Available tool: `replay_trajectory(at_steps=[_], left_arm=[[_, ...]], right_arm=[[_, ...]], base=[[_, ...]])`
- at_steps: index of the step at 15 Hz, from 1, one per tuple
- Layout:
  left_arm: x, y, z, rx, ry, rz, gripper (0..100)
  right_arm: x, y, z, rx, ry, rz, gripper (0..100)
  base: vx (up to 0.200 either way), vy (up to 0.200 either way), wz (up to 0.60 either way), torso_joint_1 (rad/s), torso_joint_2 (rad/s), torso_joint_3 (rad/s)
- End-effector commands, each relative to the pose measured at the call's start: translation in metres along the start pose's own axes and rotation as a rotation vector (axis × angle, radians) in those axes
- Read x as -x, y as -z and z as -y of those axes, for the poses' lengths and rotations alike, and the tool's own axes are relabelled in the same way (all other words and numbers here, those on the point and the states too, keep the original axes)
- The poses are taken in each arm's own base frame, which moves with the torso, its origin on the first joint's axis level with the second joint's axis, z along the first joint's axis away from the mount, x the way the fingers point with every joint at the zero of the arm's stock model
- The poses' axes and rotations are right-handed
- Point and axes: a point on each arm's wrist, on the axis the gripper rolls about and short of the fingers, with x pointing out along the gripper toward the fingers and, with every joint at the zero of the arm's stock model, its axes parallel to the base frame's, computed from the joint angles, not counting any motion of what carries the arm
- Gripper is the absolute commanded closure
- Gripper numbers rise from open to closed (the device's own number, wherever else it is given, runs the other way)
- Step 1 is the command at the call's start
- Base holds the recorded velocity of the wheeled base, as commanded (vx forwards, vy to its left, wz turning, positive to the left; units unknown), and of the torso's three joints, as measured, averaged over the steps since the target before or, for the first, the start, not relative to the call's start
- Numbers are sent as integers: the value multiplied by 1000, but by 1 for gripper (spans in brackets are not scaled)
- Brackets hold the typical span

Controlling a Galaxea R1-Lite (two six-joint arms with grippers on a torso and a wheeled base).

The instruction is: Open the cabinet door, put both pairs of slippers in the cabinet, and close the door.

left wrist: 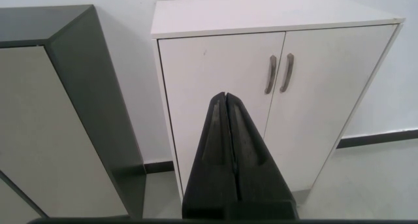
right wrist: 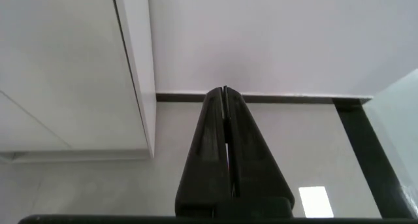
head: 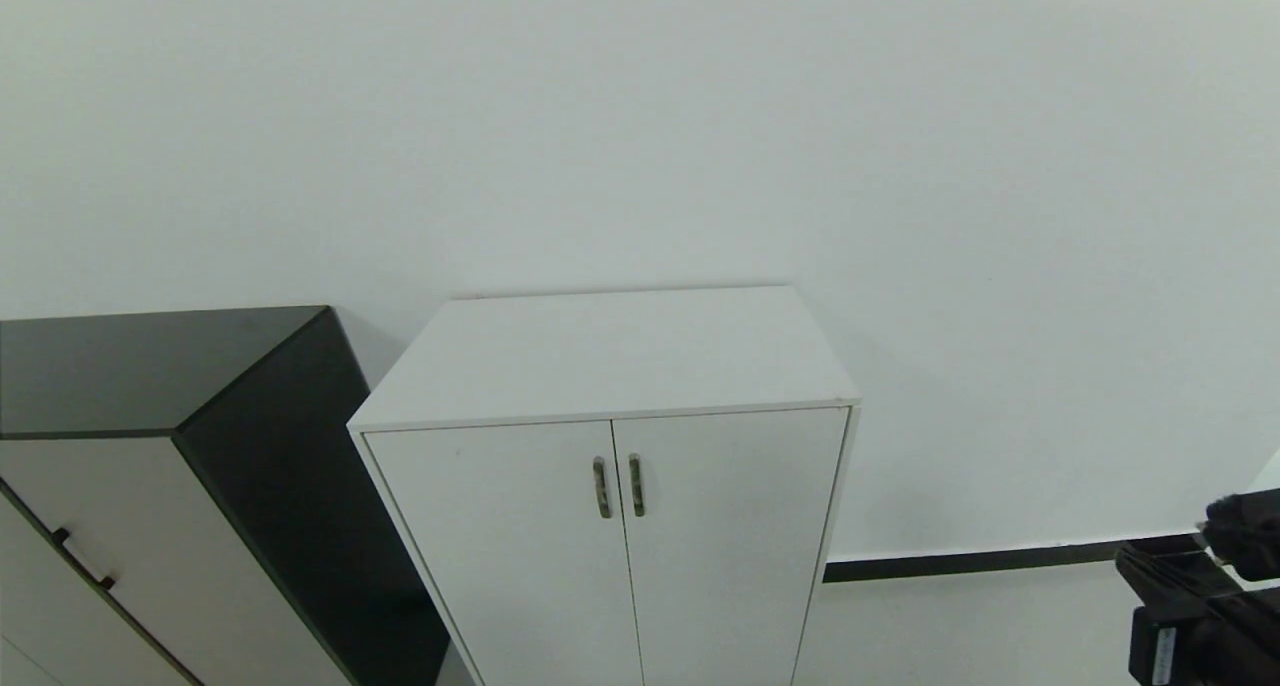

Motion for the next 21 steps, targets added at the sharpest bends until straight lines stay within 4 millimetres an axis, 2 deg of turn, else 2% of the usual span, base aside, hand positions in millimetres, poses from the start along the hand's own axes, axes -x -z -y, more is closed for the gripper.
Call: replay_trajectory(at_steps=[1,2,4,9,13,16,19,20,21], left_arm=[[0,0,0,0,-1,-1,100],[0,0,0,0,-1,-1,100],[0,0,0,0,-1,-1,100],[0,0,0,2,-1,-1,100],[0,0,0,2,-1,-1,100],[0,0,0,9,-2,-1,100],[0,0,0,14,-2,-1,100],[0,0,0,14,-2,-1,100],[0,0,0,14,-2,-1,100]], right_arm=[[53,7,28,-53,-53,72,100],[61,11,32,-52,-65,79,100],[83,32,46,-48,-118,80,100],[103,64,58,-54,-271,63,100],[107,65,57,-47,-414,85,100],[107,71,53,26,-573,42,100],[107,71,53,36,-548,38,100],[107,71,53,15,-473,32,100],[108,71,53,-24,-326,28,100]], base=[[0,0,0,0,0,0],[0,0,0,0,0,0],[0,0,0,0,0,0],[0,0,0,0,0,0],[0,0,0,0,0,0],[0,0,0,0,0,0],[0,0,0,0,0,0],[0,0,0,0,0,0],[0,0,0,0,0,0]])
